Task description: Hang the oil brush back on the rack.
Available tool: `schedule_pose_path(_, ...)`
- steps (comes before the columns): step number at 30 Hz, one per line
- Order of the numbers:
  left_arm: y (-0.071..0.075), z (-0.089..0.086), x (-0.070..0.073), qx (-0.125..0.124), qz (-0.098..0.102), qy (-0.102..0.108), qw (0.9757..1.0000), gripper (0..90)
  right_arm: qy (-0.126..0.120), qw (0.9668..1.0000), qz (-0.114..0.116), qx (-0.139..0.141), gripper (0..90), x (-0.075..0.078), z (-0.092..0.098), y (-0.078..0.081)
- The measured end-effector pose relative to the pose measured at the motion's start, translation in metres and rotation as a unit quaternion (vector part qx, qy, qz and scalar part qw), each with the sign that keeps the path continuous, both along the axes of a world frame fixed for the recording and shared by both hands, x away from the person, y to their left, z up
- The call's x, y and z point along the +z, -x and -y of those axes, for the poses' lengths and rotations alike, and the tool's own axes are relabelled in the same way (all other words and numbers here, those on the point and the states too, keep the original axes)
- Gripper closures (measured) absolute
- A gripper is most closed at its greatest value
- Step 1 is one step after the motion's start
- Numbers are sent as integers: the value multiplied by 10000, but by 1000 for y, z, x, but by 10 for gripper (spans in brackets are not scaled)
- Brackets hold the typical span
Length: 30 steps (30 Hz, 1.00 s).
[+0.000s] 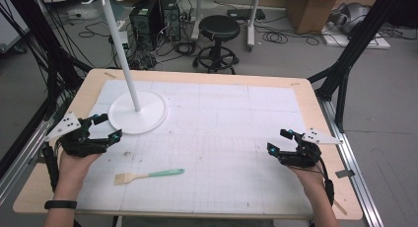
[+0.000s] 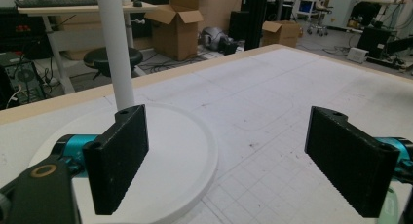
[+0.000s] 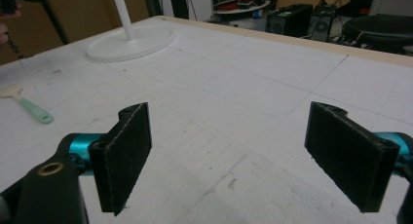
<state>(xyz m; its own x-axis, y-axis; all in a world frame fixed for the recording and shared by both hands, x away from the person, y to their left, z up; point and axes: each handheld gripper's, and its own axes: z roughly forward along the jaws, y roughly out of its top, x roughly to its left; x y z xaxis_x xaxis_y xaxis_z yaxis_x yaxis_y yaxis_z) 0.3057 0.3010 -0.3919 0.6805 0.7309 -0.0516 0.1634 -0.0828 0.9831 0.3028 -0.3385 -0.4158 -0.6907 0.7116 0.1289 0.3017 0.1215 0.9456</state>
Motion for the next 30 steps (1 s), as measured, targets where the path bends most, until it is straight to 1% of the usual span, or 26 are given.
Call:
schedule_pose_path(7,0,1,1,-78,-7,8,10000,166,-29,10000,-26,-69,164,-2,6,-1)
schedule_pose_path(11,1,1,1,-190,-39,34,9998,162,-36,10000,-35,-73,163,-2,6,-1)
schedule_pose_path(14,1,4,2,-291,-89,-33,9995,161,-65,9999,-50,-95,163,-2,7,0)
schedule_pose_path(17,3,7,3,-436,-109,-104,9989,161,-56,9999,-20,-126,163,-1,10,1)
schedule_pose_path(21,5,12,4,-626,-154,-237,9976,161,-115,9998,-6,-185,164,0,13,2)
schedule_pose_path(23,6,16,3,-796,-231,-326,9960,160,-110,9997,-2,-201,164,0,15,1)
schedule_pose_path(26,12,25,2,-1066,-272,-564,9923,160,-111,9997,-41,-221,163,-1,16,1)
schedule_pose_path(30,19,36,0,-1389,-316,-692,9874,159,-113,9997,-51,-207,164,-2,16,1)
